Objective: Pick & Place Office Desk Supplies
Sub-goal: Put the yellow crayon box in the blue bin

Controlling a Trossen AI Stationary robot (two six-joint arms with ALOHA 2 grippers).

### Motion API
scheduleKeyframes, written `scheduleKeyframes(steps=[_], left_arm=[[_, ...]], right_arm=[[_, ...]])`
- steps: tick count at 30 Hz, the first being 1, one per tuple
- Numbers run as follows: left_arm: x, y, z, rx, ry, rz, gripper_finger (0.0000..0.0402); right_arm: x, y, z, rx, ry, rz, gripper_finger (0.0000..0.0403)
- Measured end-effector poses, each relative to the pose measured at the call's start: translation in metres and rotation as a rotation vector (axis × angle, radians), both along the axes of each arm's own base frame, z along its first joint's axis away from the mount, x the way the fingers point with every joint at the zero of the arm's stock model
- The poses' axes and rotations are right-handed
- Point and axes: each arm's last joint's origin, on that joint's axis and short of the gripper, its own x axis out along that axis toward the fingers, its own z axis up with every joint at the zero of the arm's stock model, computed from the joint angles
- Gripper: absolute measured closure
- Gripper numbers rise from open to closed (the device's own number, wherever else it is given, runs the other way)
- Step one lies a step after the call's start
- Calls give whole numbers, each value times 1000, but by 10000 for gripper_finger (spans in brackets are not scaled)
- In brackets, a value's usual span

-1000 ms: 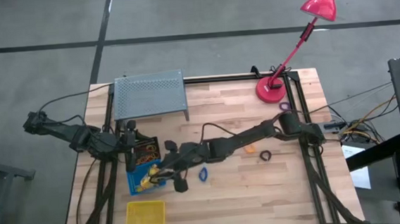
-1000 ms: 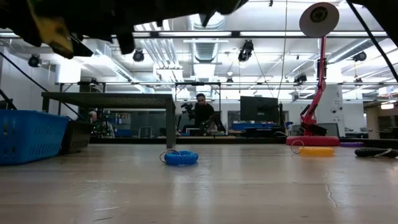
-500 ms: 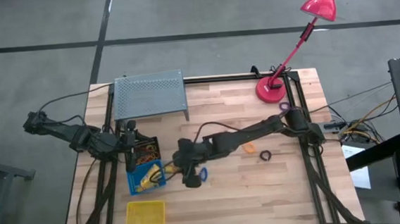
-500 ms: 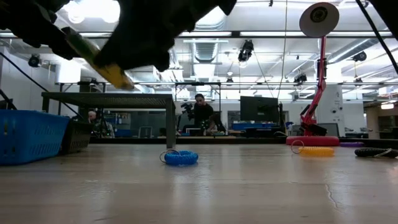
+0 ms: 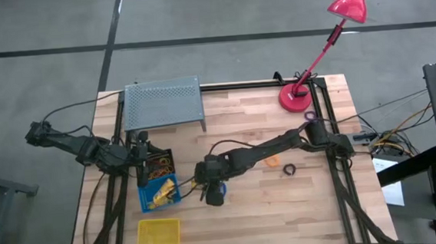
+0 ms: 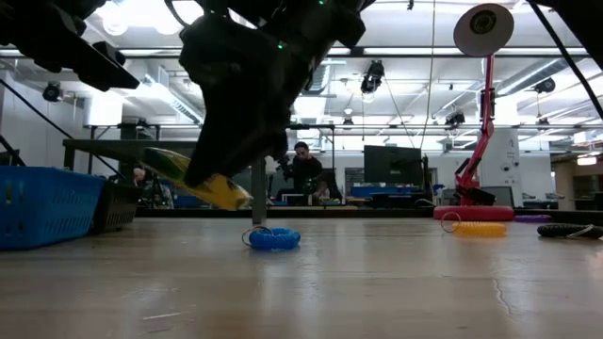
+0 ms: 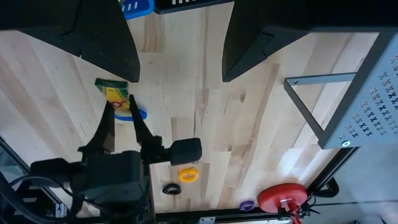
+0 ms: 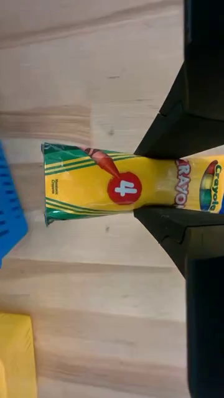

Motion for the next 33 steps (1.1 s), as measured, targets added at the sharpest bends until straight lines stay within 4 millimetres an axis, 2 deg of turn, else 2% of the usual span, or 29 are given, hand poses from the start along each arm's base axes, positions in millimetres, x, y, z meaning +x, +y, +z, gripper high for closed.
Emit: scheduleKeyframes(steps=[9, 12, 16, 20, 28, 33], left_arm=[[0, 0, 0, 1, 0, 0, 169], [0, 0, 0, 1, 0, -1, 169], [0, 0, 0, 1, 1, 0, 169], [0, 0, 0, 2, 1, -1, 169], [0, 0, 0, 3, 2, -1, 169], [0, 0, 0, 3, 2, -1, 169]], right_arm=[[-3, 0, -2, 19, 37, -26, 286], [1, 0, -5, 86, 21, -115, 288], [2, -1, -16, 220, 90, -336, 286], [2, -1, -26, 296, 142, -478, 281], [3, -1, -31, 341, 162, -554, 283], [3, -1, -31, 357, 167, -581, 264]])
